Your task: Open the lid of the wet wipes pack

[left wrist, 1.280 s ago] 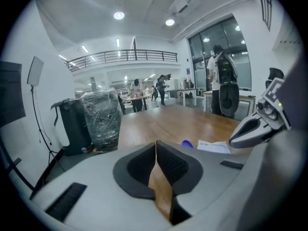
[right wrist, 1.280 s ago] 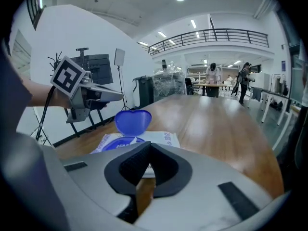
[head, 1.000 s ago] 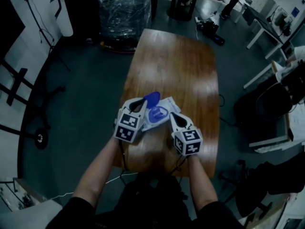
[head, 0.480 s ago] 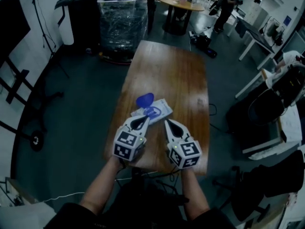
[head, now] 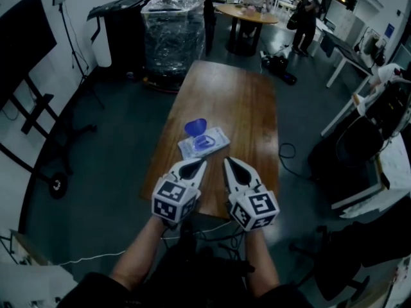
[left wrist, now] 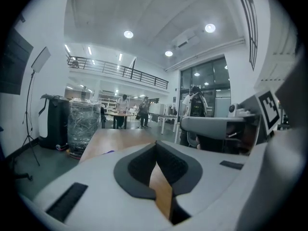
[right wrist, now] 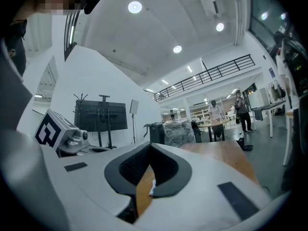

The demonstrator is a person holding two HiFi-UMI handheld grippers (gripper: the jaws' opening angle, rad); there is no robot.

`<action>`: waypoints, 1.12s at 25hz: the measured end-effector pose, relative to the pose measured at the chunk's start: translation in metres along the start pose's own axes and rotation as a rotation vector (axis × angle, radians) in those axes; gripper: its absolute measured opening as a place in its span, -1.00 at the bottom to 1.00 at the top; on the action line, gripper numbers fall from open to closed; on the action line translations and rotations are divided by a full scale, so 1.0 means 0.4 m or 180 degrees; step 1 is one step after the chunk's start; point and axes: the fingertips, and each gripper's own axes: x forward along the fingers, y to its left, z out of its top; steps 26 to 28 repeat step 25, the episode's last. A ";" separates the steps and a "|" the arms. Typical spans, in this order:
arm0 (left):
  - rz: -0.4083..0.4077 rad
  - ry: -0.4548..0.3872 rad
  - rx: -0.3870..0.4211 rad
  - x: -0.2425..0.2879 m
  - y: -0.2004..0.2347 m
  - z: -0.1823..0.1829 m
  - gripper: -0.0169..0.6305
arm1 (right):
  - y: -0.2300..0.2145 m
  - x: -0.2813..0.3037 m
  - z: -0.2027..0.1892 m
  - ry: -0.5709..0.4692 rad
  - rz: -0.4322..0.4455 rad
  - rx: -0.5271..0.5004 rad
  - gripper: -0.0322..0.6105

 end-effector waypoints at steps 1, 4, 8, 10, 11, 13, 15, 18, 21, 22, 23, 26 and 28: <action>-0.0008 0.0004 0.0003 -0.010 -0.012 -0.001 -0.93 | 0.008 -0.010 0.004 -0.0016 0.0016 -0.0002 -0.87; -0.0023 -0.0009 0.0014 -0.031 -0.051 0.001 -0.93 | 0.021 -0.045 0.016 -0.0061 0.0055 -0.0021 -0.87; -0.0019 -0.0070 0.0045 -0.052 -0.088 0.016 -0.93 | 0.029 -0.082 0.026 -0.0133 0.0089 -0.0022 -0.87; -0.0013 -0.0097 0.0055 -0.062 -0.102 0.022 -0.93 | 0.035 -0.097 0.028 -0.0141 0.0102 -0.0030 -0.87; -0.0007 -0.0108 0.0063 -0.067 -0.109 0.024 -0.93 | 0.039 -0.104 0.030 -0.0138 0.0106 -0.0041 -0.87; 0.0010 -0.0127 0.0082 -0.077 -0.120 0.030 -0.93 | 0.045 -0.116 0.034 -0.0137 0.0119 -0.0067 -0.87; 0.0035 -0.0139 0.0096 -0.085 -0.127 0.035 -0.93 | 0.052 -0.125 0.039 -0.0136 0.0132 -0.0088 -0.87; 0.0074 -0.0157 0.0118 -0.093 -0.141 0.035 -0.93 | 0.056 -0.143 0.042 -0.0147 0.0166 -0.0103 -0.87; 0.0103 -0.0196 0.0163 -0.097 -0.155 0.040 -0.93 | 0.054 -0.159 0.041 -0.0163 0.0213 -0.0115 -0.87; 0.0105 -0.0212 0.0178 -0.097 -0.158 0.044 -0.93 | 0.053 -0.163 0.042 -0.0170 0.0218 -0.0118 -0.87; 0.0106 -0.0226 0.0190 -0.097 -0.161 0.047 -0.93 | 0.052 -0.166 0.043 -0.0179 0.0221 -0.0119 -0.87; 0.0105 -0.0247 0.0206 -0.097 -0.167 0.053 -0.93 | 0.048 -0.172 0.045 -0.0203 0.0230 -0.0121 -0.87; 0.0105 -0.0247 0.0206 -0.097 -0.167 0.053 -0.93 | 0.048 -0.172 0.045 -0.0203 0.0230 -0.0121 -0.87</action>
